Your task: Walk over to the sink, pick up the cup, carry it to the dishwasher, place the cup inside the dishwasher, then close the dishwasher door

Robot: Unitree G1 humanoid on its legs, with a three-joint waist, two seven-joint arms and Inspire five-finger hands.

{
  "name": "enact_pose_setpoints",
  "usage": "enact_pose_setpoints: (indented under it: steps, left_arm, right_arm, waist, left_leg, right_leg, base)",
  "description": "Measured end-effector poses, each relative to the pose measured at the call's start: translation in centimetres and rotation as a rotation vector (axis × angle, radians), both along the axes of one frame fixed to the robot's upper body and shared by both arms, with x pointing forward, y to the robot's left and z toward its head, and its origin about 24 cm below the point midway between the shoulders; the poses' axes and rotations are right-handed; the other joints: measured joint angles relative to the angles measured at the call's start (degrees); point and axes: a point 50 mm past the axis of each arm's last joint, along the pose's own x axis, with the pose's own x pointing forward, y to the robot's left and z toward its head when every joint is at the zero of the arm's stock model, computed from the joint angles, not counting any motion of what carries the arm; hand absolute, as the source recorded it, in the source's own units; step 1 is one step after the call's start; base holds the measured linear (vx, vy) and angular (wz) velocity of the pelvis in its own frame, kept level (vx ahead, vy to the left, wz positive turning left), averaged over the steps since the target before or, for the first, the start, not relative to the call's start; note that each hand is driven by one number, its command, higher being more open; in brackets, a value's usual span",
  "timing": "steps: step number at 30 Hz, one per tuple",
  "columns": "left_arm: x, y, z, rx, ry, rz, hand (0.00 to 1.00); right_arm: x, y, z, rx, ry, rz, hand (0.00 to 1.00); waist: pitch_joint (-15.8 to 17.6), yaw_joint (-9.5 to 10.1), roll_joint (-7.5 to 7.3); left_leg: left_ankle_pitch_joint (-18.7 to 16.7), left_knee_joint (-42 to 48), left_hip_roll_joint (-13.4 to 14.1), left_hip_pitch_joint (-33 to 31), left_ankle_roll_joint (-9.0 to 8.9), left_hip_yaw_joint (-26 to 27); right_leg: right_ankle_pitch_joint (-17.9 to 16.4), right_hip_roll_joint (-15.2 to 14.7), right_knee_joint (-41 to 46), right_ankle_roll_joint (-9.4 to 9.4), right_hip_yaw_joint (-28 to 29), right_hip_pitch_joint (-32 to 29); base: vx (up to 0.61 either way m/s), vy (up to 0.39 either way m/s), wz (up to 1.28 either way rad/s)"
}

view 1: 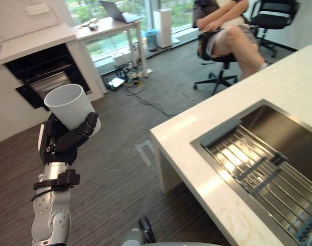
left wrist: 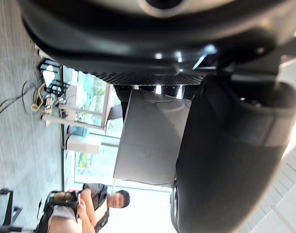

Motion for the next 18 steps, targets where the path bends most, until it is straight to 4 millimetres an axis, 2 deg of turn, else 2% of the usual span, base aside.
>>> enact_pose_setpoints:
  steps: [1, 2, 3, 4, 5, 7, 8, 13, 16, 18]
  left_arm:
    - [-0.1, 0.3, 0.2, 0.002, -0.009, 0.015, 0.00]
    - [0.7, 0.3, 0.8, -0.013, -0.049, 0.016, 0.00]
    - [0.7, 0.2, 1.0, -0.009, -0.058, 0.014, 0.00]
    - [0.7, 0.3, 1.3, -0.004, -0.070, 0.009, 0.00]
    - [0.7, 0.3, 1.6, -0.001, -0.082, 0.011, 0.00]
    - [0.3, 1.1, 1.6, -0.001, -0.077, 0.056, 0.00]
    - [0.0, 1.7, 1.8, 0.004, -0.076, 0.102, 0.00]
    - [-2.1, 3.5, 0.9, 0.007, -0.016, 0.226, 0.00]
    - [-3.4, 3.5, 0.7, -0.003, -0.013, 0.256, 0.00]
    - [-4.0, 3.1, 0.7, -0.013, -0.018, 0.260, 0.00]
  right_arm:
    - [0.0, -0.1, 0.0, -0.012, -0.008, -0.002, 1.00]
    - [-0.5, 0.2, 0.0, -0.012, -0.003, -0.008, 1.00]
    - [-0.5, 0.1, 0.0, -0.012, -0.001, -0.010, 1.00]
    - [-0.5, -0.4, 0.1, -0.022, -0.004, -0.009, 1.00]
    - [-0.1, -0.8, 0.2, -0.043, -0.020, -0.008, 1.00]
    - [0.8, -1.1, 0.3, -0.058, -0.057, 0.007, 1.00]
    - [2.0, -1.1, 0.2, -0.054, -0.080, 0.039, 1.00]
    - [3.5, -1.6, 0.3, -0.064, -0.079, 0.200, 1.00]
    - [4.9, -2.0, 0.5, -0.081, -0.088, 0.271, 1.00]
    - [6.5, -1.8, 0.5, -0.085, -0.115, 0.328, 1.00]
  waist:
    - [-0.47, -1.08, -0.16]
    - [0.19, -3.39, -0.75]
    - [0.36, -3.13, -0.34]
    - [0.34, -2.97, 0.66]
    - [0.38, -2.54, 0.77]
    - [0.26, -0.83, 0.93]
    - [0.36, -0.29, 0.69]
    - [0.28, 2.29, -0.94]
    - [0.30, 3.46, -1.30]
    - [0.31, 4.09, -2.00]
  left_leg:
    - [-0.64, -0.68, -0.20, -0.53, -0.23, 1.26]
    - [-2.72, 3.18, 0.38, -1.86, -0.48, 6.48]
    - [-2.16, 4.26, 1.22, -1.29, -1.28, 7.60]
    - [1.19, 2.63, 1.65, 0.54, -5.79, 9.96]
    - [3.87, 0.18, 0.01, 1.10, -8.28, 8.60]
    - [4.47, -1.73, -1.84, 1.54, -7.57, 7.40]
    - [4.82, -3.14, -3.04, 1.67, -7.59, 6.17]
    - [6.11, -10.14, -8.16, 3.35, -7.94, 2.85]
    - [6.94, -11.39, -10.20, 3.40, -6.87, 1.24]
    - [6.46, -11.39, -12.07, 3.40, -6.19, -0.88]
  right_leg:
    - [-1.03, 3.03, -6.26, -1.04, 0.99, 0.20]
    - [2.51, 4.49, -11.92, 0.71, -0.76, 1.49]
    - [2.72, 4.15, -10.83, 1.10, -1.60, 1.32]
    - [2.44, 4.03, -9.32, 1.25, -3.76, 1.68]
    - [1.37, 3.18, -8.10, 1.98, -5.55, 2.14]
    - [1.41, 2.32, -7.87, 2.12, -6.55, 2.67]
    - [1.27, 2.29, -7.82, 2.36, -7.03, 2.91]
    - [0.99, 1.96, -7.89, 2.80, -7.05, 3.33]
    - [1.00, 1.69, -7.72, 2.76, -6.68, 3.36]
    - [0.82, 1.21, -7.41, 2.37, -4.25, 3.50]
  base:
    - [-0.02, 0.023, 1.95]
    - [-0.02, 0.010, 1.86]
    - [0.08, 0.030, 1.89]
    - [0.10, 0.069, 1.06]
    - [0.09, 0.097, 1.01]
    - [-0.02, 0.152, 0.61]
    - [-0.06, 0.162, 0.55]
    - [-0.10, 0.144, 0.59]
    - [-0.04, 0.139, 0.58]
    - [0.01, 0.093, 0.58]
